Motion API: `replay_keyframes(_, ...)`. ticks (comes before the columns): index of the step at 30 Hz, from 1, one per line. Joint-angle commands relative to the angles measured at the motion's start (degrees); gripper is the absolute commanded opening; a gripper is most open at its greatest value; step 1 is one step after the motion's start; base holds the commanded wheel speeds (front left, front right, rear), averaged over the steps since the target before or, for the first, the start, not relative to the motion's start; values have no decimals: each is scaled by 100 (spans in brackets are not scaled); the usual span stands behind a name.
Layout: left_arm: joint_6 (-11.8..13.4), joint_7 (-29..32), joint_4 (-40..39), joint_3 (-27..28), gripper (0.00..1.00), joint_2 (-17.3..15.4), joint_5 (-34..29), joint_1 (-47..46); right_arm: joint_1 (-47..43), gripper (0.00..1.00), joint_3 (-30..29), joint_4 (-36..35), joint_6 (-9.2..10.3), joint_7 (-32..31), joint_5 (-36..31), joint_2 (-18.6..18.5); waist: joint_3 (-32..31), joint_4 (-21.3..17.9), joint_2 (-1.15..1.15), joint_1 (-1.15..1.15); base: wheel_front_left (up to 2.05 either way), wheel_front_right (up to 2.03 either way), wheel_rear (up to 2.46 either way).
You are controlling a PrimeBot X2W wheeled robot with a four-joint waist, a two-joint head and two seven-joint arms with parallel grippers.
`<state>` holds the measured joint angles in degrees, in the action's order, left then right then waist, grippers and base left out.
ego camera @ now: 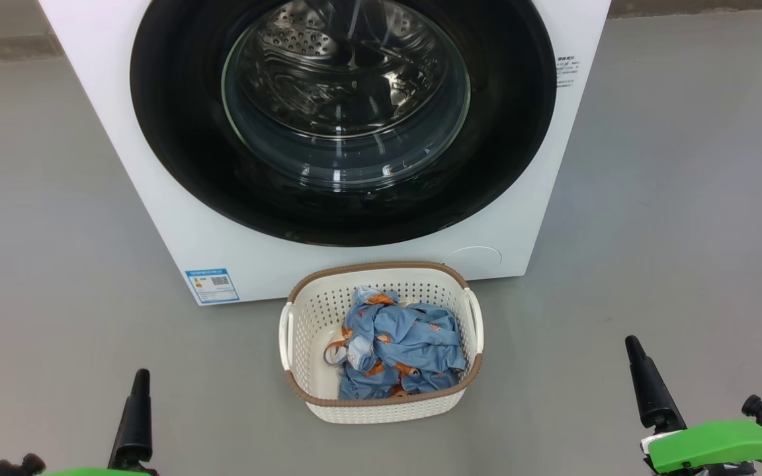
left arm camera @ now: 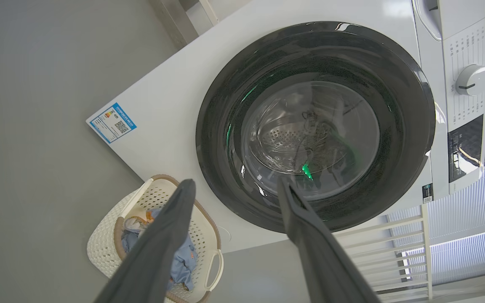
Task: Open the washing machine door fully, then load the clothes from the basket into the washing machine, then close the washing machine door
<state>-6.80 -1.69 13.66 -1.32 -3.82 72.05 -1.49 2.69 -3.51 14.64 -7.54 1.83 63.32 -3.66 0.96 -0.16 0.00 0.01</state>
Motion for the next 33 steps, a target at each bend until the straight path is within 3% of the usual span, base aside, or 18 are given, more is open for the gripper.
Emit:
replay_keyframes(1,-28,-75,-180,51,100,-138,-190,-232,299,100,101,-190,2,66,-192,-72,2,1,0,-1,0,0,0)
replay_keyframes(33,-46,-613,-16,-208,100,-361,-2786,-216,457,100,545,-41,4,602,-2685,-253,-44,5,0,-1,0,0,0)
